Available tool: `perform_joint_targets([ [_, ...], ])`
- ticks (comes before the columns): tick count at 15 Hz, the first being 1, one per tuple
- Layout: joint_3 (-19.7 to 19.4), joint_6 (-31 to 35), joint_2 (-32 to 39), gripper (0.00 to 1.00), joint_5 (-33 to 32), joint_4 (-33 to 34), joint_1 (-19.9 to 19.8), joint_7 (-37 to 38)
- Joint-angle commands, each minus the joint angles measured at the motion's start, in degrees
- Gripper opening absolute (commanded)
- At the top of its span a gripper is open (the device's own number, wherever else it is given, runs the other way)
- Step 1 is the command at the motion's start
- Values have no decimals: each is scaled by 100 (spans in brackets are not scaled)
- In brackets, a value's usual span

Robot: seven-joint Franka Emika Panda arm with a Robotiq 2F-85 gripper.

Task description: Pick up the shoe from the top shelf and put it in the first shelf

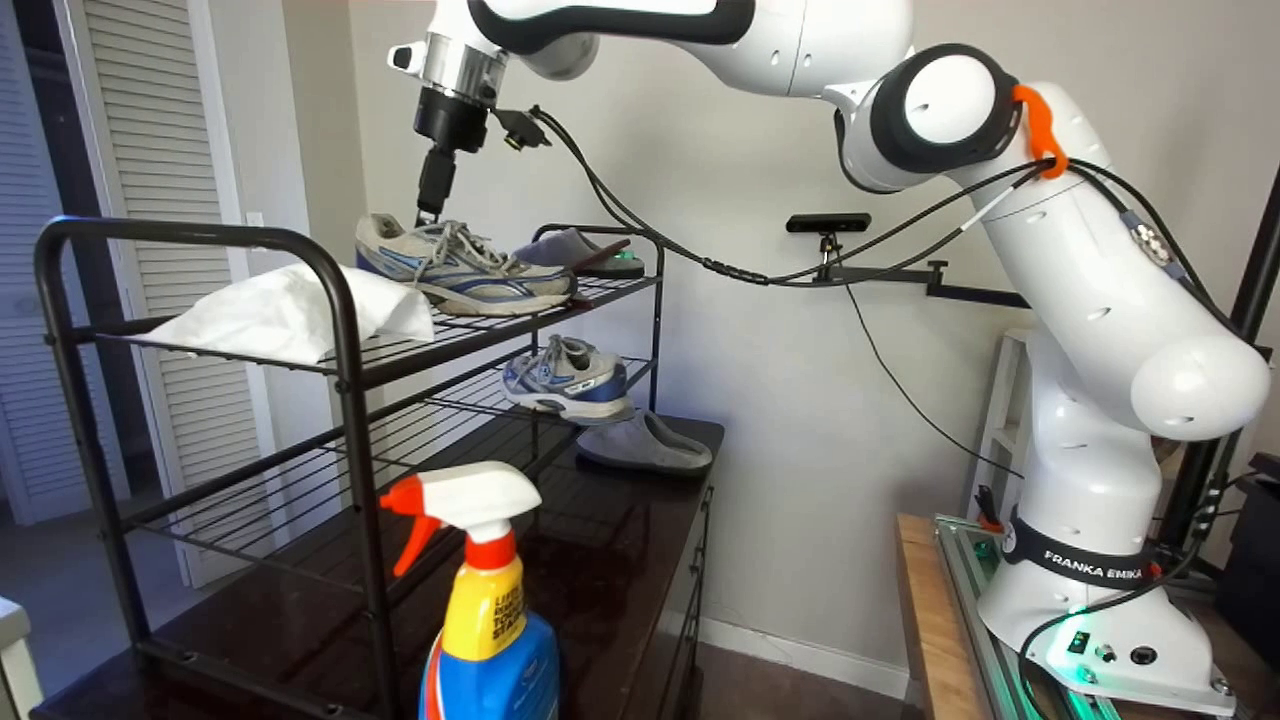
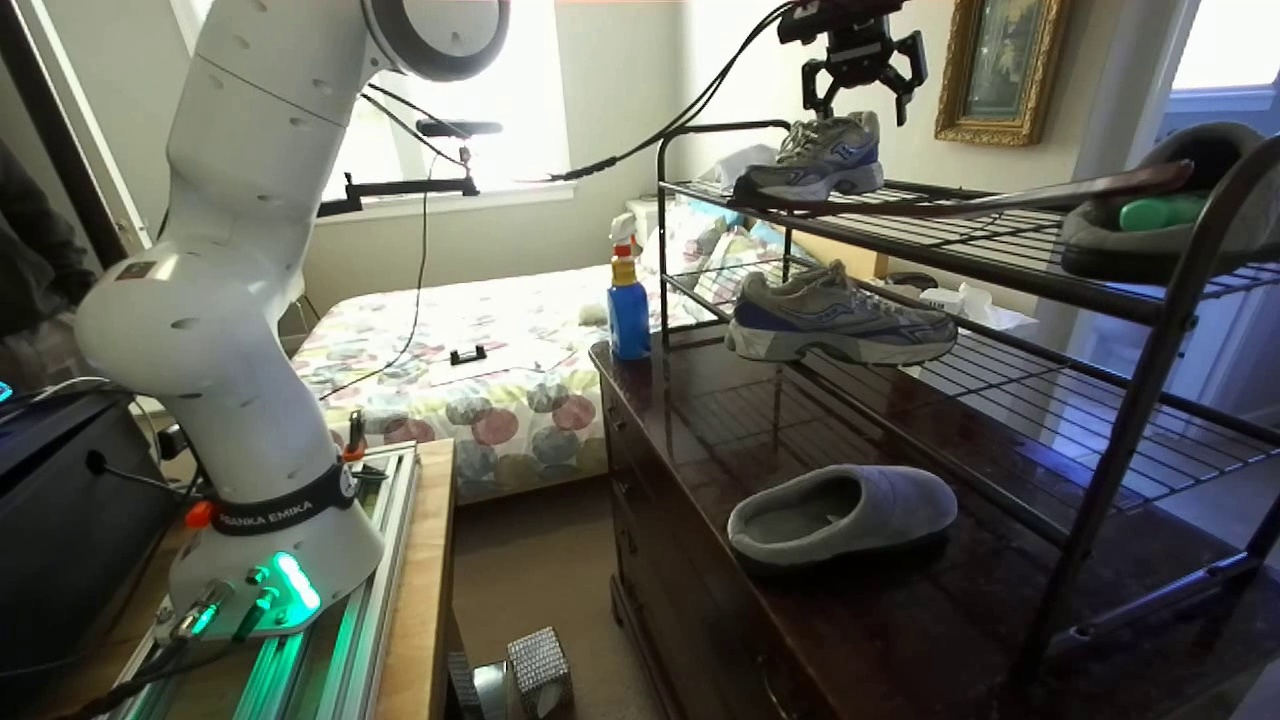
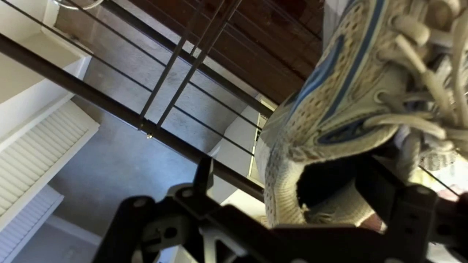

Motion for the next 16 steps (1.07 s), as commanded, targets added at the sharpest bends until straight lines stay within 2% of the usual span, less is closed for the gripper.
perform_joint_targets([
  [1,96,-570,468,100,149,791,13,-146],
  [4,155,-664,701,100,97,1106,68,-120],
  [9,204,-416,1027,100,111,1502,80,36],
  [11,208,-432,1111,94,99,1614,86,26],
  [12,208,-445,1144,86,92,1650,91,27],
  [13,215,-449,1179,69,95,1689,92,27],
  [16,237,-467,1256,45,88,1764,99,15],
])
